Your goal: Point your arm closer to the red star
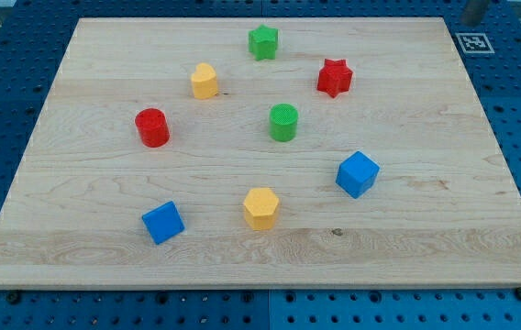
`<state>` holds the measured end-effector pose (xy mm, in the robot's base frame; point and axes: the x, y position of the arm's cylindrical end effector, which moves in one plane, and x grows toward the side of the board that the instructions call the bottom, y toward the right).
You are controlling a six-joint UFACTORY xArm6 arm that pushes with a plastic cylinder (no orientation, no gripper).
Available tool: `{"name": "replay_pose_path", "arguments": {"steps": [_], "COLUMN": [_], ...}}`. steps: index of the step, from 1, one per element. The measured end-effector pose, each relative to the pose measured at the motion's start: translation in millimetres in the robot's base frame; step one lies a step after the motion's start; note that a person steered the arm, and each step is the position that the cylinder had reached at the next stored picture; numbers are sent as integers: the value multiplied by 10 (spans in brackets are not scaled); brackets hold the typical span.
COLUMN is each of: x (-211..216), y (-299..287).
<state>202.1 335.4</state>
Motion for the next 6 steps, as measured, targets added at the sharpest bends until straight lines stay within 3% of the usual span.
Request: {"name": "replay_pose_path", "arguments": {"steps": [1,2,3,4,6], "x": [99,415,381,327,1239], "y": [-34,-786,-1533,-1723,-2122]}}
